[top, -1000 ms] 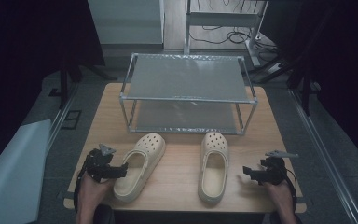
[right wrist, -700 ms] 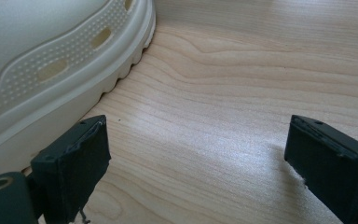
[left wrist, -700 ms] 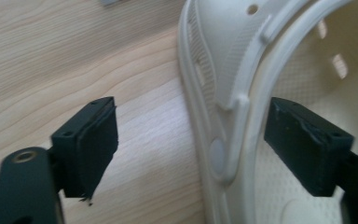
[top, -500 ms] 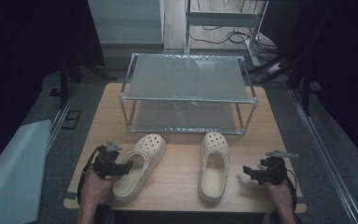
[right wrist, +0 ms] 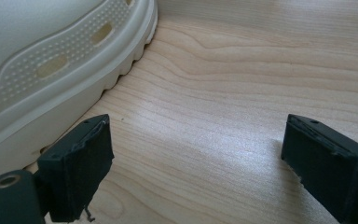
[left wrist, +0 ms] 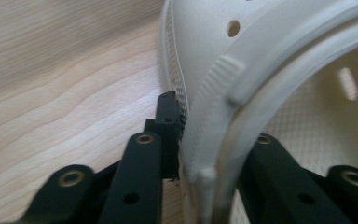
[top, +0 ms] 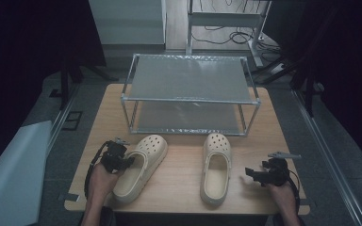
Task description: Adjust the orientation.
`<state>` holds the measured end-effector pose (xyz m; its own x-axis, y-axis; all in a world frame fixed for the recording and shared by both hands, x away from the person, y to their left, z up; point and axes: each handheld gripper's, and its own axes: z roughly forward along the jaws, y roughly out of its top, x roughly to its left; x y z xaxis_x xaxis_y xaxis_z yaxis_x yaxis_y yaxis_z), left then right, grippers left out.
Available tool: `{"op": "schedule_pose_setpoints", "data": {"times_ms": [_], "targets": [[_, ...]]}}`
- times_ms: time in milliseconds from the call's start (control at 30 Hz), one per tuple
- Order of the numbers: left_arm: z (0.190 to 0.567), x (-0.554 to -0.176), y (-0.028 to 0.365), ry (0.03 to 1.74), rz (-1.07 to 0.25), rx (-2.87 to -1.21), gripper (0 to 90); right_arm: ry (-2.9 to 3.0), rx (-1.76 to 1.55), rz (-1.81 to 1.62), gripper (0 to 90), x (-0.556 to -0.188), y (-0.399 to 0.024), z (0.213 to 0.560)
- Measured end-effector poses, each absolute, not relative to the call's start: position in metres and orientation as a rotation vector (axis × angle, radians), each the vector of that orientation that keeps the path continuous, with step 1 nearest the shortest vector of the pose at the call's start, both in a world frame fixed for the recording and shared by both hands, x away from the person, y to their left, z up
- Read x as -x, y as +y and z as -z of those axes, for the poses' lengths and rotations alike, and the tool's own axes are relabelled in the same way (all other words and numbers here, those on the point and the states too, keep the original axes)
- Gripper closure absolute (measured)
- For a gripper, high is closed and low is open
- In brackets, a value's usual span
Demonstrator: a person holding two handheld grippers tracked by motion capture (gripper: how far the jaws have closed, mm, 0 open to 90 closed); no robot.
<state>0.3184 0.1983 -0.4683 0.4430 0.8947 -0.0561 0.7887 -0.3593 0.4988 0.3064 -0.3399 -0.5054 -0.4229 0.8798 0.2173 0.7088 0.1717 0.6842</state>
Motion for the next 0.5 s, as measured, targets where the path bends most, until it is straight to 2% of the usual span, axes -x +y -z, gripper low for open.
{"op": "schedule_pose_setpoints", "data": {"times_ms": [133,400,500], "targets": [[0.467,-0.322,0.204,1.435,-0.257,-2.219,76.9,2.223,-1.532,-1.093,9.2,-0.307,-0.339,0.506],[0.472,-0.33,0.226,1.452,0.012,-2.043,77.6,2.209,-1.552,-1.092,11.1,-0.306,-0.341,0.505],[0.474,-0.33,0.229,1.451,0.052,-2.013,77.5,2.21,-1.554,-1.101,11.1,-0.306,-0.342,0.505]]}}
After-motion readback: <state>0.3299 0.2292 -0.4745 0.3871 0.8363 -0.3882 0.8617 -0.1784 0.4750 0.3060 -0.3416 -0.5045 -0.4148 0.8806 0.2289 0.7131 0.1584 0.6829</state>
